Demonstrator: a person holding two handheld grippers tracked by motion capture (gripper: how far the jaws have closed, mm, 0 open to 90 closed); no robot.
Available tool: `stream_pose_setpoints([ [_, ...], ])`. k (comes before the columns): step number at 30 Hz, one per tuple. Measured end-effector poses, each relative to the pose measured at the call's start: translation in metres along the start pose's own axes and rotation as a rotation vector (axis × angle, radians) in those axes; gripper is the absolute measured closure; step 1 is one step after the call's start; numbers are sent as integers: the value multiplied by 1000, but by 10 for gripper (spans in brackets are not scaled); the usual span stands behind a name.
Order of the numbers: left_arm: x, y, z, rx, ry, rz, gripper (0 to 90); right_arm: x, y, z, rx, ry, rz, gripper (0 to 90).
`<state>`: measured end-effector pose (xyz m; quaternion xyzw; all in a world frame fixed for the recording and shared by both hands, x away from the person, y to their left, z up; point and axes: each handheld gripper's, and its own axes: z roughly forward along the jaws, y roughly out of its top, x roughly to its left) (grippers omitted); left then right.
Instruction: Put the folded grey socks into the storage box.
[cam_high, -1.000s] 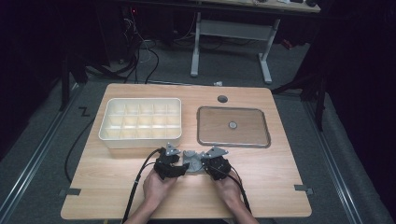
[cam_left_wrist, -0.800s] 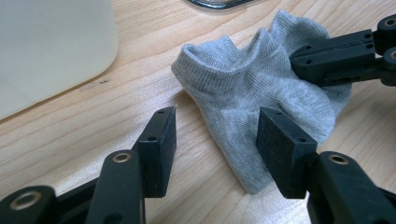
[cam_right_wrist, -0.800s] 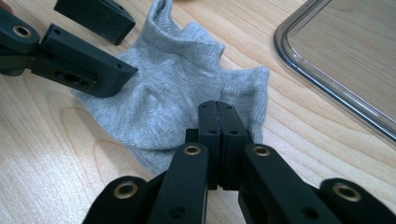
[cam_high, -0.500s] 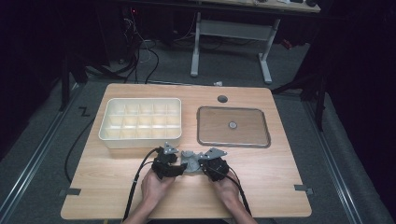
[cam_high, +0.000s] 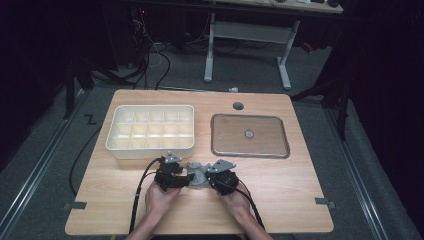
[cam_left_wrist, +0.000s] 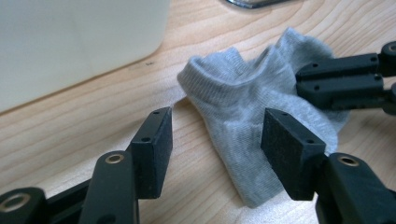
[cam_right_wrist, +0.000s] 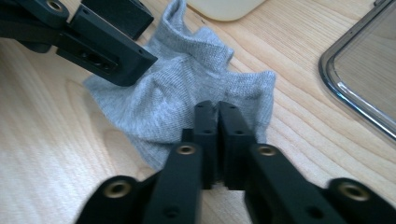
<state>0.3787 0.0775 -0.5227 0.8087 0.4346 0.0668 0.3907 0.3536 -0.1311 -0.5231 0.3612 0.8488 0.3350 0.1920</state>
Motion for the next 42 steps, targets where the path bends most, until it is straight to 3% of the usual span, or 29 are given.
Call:
stream_pose_setpoints([
  [2,2,1,-3,-15,10,7,440,1,0,-2,-15,-7,-11,782],
  [6,15,3,-12,-63,-2,-49,441,1,3,-11,-82,-13,-9,770],
  [10,18,5,-13,-85,-31,-86,441,3,12,-23,-130,13,-9,813],
  [13,19,5,-4,-57,-49,-96,440,8,17,-21,-112,56,-7,833],
  [18,22,5,4,-52,-66,-115,441,10,7,-1,-18,76,-4,850],
  [21,19,5,5,-56,-68,-103,467,6,3,0,-16,98,31,859],
  [27,20,4,11,-49,-108,-125,506,8,2,1,-19,89,10,862],
  [29,17,4,12,-52,-101,-111,522,7,0,1,-22,96,24,863],
  [32,12,4,12,-36,-63,-50,539,7,0,1,-22,98,21,863],
  [35,7,4,12,-26,-60,-16,589,7,0,1,-22,99,23,863],
  [40,8,4,14,-15,-95,-31,712,8,-2,1,-38,92,20,863],
  [42,7,4,12,-22,-92,-10,772,8,-3,0,-37,83,14,862],
])
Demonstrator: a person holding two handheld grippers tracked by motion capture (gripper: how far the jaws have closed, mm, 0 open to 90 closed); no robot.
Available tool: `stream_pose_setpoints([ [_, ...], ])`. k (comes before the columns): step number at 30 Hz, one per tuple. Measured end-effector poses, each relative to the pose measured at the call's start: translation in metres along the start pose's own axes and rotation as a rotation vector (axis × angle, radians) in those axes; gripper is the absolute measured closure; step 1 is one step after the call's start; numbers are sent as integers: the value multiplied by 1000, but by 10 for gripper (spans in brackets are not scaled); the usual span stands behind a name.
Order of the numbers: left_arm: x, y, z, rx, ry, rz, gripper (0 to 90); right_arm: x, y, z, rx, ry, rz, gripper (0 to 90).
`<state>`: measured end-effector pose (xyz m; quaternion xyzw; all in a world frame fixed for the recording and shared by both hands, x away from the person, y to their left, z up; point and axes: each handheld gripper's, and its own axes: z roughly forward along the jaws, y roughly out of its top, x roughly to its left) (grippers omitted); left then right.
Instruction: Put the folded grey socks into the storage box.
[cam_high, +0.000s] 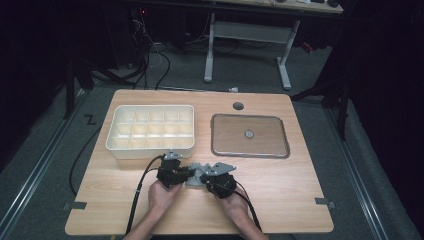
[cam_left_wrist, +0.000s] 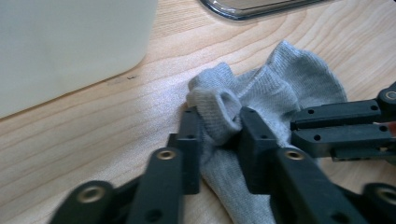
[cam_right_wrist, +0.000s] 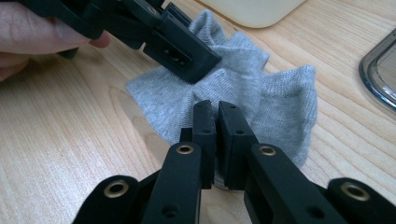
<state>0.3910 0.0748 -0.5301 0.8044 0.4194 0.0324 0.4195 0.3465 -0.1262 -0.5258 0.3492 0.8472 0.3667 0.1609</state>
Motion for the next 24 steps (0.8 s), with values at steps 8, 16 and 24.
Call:
stream_pose_setpoints([
  [8,0,1,-8,-4,-23,21,828,2,-1,-1,-6,4,10,860],
  [16,-3,1,-16,14,2,35,832,2,3,-12,-54,11,28,824],
  [24,-4,2,-22,29,6,26,834,0,18,-9,-56,-8,12,846],
])
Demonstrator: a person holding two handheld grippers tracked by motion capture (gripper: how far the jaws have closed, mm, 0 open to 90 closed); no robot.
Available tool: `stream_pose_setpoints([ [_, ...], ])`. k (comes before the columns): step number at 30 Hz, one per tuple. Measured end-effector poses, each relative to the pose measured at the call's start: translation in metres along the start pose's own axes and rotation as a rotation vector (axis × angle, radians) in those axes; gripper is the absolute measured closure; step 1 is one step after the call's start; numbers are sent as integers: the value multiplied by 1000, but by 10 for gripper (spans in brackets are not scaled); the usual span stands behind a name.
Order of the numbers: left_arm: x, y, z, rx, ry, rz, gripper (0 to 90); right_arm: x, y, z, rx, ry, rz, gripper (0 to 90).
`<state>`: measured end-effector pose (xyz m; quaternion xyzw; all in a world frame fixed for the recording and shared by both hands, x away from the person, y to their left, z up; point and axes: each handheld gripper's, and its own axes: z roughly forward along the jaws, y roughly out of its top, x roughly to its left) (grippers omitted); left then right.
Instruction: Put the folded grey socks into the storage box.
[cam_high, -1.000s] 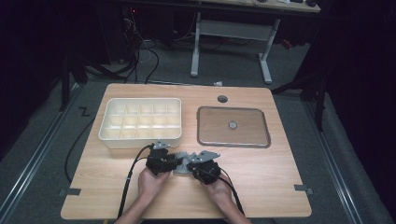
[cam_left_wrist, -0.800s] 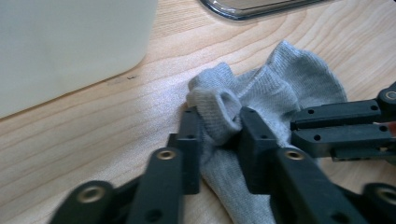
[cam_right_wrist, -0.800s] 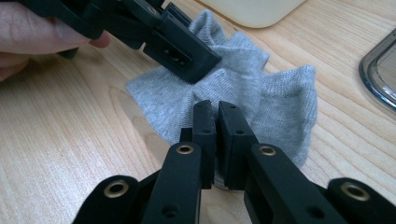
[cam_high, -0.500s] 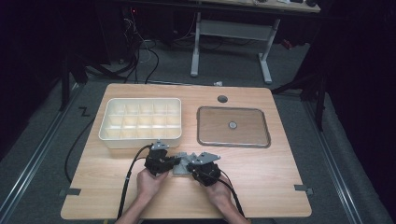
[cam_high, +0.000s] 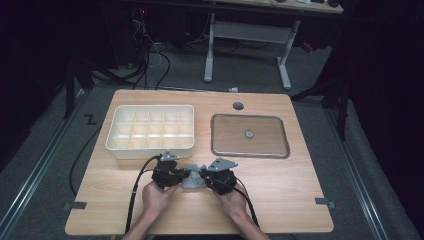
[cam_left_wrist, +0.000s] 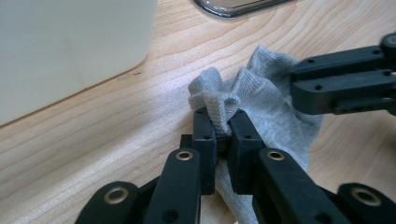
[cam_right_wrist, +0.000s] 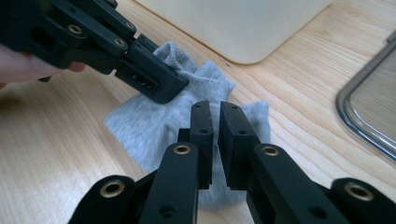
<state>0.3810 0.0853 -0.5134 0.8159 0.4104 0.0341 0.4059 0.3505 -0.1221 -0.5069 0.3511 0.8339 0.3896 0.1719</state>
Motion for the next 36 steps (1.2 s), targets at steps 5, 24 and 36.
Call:
stream_pose_setpoints([
  [5,0,0,-5,8,-9,-3,834,-5,0,13,60,-2,8,846],
  [24,-4,9,-11,-24,-113,-46,832,1,-3,21,94,34,-38,847],
  [36,-3,9,-12,-54,-140,-67,832,11,2,30,82,50,-66,866],
])
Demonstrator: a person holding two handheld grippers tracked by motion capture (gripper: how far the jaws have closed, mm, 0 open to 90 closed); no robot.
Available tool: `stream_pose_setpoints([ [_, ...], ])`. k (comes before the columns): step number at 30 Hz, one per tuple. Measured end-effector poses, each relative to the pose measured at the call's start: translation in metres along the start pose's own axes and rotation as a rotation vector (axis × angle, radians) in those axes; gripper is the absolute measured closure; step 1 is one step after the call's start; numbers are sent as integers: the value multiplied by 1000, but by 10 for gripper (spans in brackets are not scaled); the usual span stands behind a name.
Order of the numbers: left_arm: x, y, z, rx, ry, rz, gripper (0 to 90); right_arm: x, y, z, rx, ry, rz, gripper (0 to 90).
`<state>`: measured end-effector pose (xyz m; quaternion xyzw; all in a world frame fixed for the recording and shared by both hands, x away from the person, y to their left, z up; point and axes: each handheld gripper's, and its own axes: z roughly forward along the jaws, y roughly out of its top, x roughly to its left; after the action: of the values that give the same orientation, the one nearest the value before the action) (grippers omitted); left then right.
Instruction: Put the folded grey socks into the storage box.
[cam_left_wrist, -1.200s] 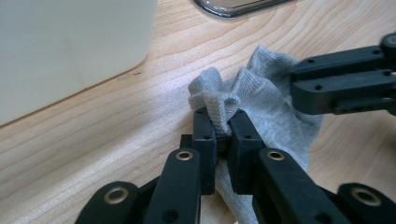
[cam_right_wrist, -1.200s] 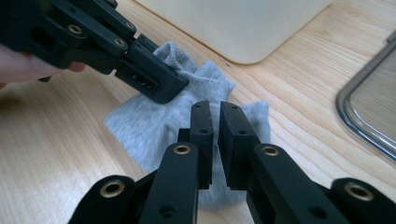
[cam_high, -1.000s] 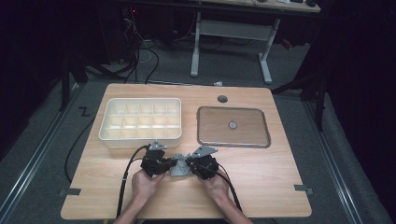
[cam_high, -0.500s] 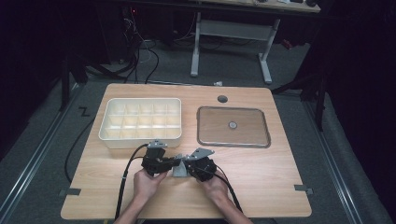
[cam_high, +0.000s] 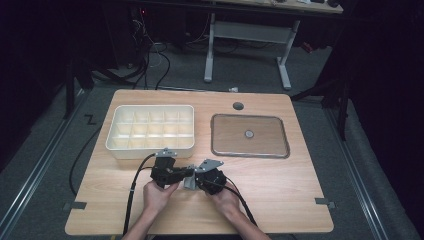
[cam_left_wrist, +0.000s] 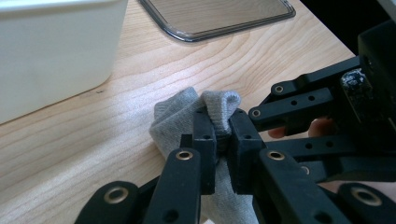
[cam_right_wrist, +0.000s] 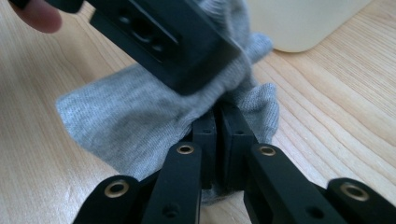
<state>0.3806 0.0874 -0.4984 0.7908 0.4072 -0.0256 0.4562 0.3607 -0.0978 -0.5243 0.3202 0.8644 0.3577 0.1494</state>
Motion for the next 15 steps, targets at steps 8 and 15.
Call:
stream_pose_setpoints([
  [8,-3,0,7,-3,30,12,835,-1,0,1,-4,11,5,869],
  [15,-4,2,7,-3,68,0,840,-4,2,1,1,27,6,852],
])
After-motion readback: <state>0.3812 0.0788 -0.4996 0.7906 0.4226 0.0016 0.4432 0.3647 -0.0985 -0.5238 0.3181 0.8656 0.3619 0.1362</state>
